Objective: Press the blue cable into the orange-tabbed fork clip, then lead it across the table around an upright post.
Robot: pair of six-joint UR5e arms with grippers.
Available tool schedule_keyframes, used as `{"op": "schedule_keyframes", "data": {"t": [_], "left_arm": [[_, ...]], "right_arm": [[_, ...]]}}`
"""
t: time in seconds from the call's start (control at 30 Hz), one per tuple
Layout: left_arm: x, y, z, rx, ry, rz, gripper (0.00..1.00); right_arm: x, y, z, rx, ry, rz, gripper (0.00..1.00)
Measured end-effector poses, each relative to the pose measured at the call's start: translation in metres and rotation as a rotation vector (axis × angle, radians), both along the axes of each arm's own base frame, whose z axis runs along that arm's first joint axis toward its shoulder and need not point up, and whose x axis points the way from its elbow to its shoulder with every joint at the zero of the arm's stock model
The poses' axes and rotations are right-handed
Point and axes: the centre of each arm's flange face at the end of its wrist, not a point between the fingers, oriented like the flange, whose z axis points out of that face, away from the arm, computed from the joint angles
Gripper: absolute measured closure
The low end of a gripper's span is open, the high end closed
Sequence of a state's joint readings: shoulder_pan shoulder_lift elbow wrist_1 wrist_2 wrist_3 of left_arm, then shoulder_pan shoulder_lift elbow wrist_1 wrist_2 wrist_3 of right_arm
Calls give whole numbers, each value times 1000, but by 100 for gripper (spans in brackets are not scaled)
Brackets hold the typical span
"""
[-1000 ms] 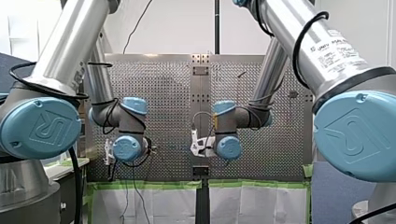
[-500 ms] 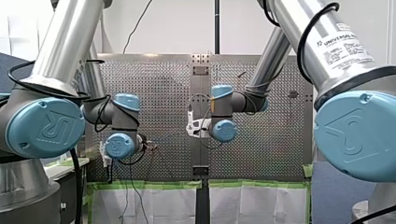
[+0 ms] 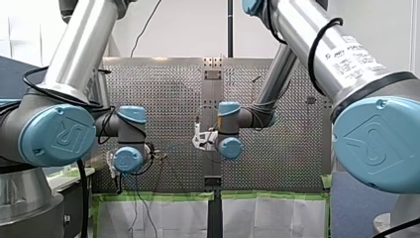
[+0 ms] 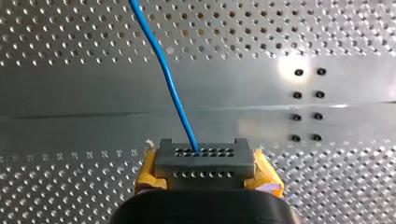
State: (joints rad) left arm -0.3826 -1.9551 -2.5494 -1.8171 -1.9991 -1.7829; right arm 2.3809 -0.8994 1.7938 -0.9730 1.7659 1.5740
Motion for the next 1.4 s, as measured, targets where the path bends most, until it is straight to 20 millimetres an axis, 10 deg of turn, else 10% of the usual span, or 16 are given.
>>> {"op": "schedule_keyframes", "data": {"t": [0.4,0.7,1.4], "left_arm": [[62,15,-18,15,-45,40,100],[73,38,-48,60,25,107,100],[124,27,-71,-21,-7,52,100]], "right_arm": [[11,-5,-54,51,43,56,100],[21,-6,-94,126,79,104,100],[49,-33,-129,165,73,114,100]]}}
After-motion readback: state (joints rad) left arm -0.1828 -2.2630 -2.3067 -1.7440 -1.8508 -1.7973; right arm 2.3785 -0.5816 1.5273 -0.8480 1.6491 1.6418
